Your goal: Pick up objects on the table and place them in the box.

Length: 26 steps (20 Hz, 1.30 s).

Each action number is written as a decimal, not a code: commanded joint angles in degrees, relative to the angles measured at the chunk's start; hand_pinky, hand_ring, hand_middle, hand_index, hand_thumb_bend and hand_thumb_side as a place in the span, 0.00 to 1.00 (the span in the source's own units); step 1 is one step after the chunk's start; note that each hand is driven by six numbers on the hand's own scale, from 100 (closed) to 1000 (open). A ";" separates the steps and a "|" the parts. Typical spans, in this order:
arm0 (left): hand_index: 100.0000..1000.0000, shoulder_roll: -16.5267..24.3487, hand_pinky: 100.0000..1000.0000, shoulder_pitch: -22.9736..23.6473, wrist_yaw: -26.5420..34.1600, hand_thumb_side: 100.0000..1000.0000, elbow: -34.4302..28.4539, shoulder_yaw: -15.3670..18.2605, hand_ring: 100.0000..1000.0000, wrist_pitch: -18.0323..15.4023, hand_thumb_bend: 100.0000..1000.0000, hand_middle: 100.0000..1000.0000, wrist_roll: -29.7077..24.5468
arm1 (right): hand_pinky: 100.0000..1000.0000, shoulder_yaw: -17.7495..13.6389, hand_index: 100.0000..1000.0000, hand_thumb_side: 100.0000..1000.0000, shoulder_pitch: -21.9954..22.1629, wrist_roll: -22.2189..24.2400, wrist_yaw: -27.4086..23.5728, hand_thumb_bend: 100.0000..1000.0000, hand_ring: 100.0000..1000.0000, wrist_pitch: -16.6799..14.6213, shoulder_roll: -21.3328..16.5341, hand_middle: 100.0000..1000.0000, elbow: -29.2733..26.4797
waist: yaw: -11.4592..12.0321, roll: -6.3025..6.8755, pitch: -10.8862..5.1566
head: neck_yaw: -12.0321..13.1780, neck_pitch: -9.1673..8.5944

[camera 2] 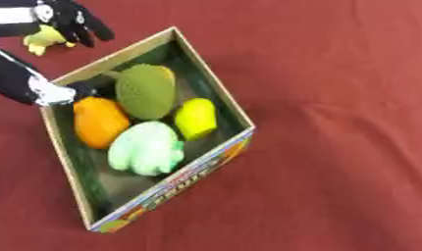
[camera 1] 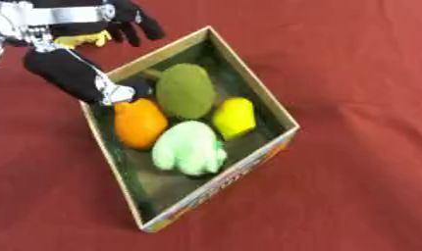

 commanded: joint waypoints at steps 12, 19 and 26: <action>0.84 10.87 0.82 3.98 -6.48 0.00 4.01 10.14 0.78 1.11 0.36 0.77 7.81 | 0.86 -1.64 0.78 0.73 2.29 -1.18 0.53 0.00 0.78 -0.93 0.54 0.67 -0.83 | -0.62 -0.30 -0.66 | 1.23 -1.19; 0.85 6.78 0.83 -1.43 -14.87 0.00 16.85 9.75 0.81 -2.64 0.39 0.81 11.19 | 0.85 -1.52 0.78 0.75 1.92 -1.29 1.03 0.00 0.77 -1.60 0.67 0.66 -0.83 | -2.05 -0.72 0.58 | 2.54 -3.27; 0.88 3.01 0.85 -6.28 -19.59 0.00 27.52 10.22 0.83 -6.56 0.40 0.83 10.99 | 0.85 -1.66 0.78 0.75 1.68 -2.14 1.33 0.00 0.77 -1.84 0.84 0.66 -0.83 | -3.32 -0.96 2.19 | 4.01 -5.91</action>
